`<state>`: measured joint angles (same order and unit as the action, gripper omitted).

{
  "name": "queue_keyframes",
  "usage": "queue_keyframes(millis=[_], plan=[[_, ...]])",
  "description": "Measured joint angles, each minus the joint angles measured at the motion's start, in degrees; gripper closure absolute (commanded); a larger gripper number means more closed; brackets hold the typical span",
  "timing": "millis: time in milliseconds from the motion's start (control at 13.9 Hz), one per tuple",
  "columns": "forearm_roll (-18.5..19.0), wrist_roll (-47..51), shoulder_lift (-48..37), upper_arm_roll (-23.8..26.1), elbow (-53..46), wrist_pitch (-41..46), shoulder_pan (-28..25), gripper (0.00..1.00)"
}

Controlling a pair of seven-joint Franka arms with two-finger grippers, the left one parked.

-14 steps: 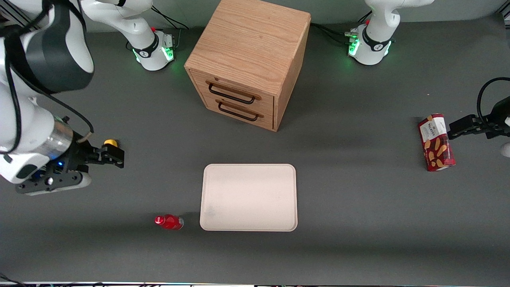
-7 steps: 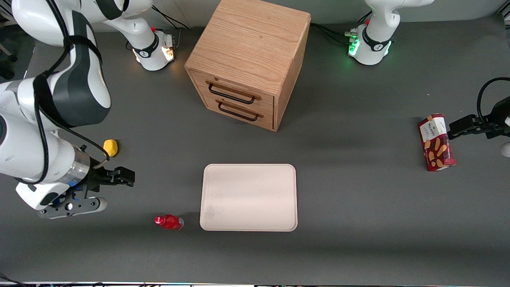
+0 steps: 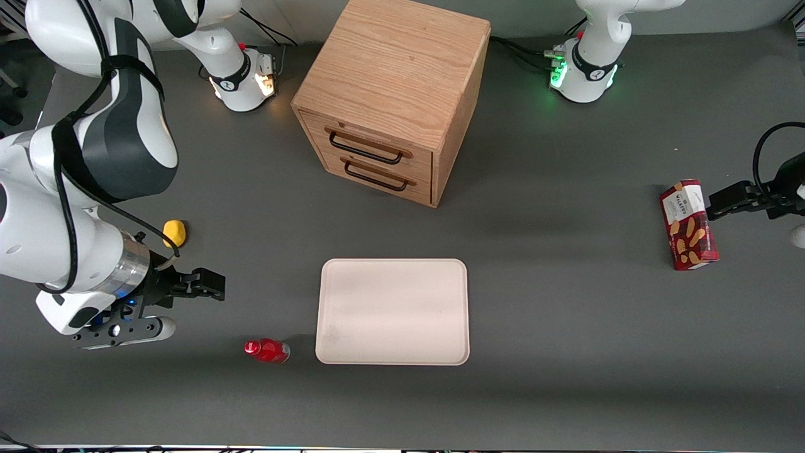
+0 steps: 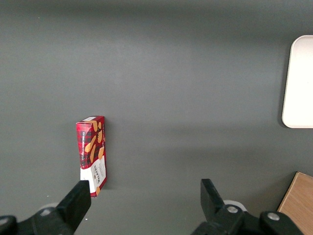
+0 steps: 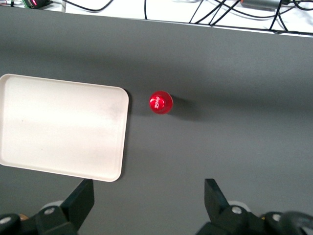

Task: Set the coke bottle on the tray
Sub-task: 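Lower the right gripper over the bottle's neck and align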

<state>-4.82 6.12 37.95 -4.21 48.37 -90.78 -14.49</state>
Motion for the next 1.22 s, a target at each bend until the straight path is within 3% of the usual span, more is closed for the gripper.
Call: queue_keyframes(millis=[1221], plan=[[-0.10, 0.14, 10.85, 0.23, 2.89, -16.57, -0.11, 0.00]])
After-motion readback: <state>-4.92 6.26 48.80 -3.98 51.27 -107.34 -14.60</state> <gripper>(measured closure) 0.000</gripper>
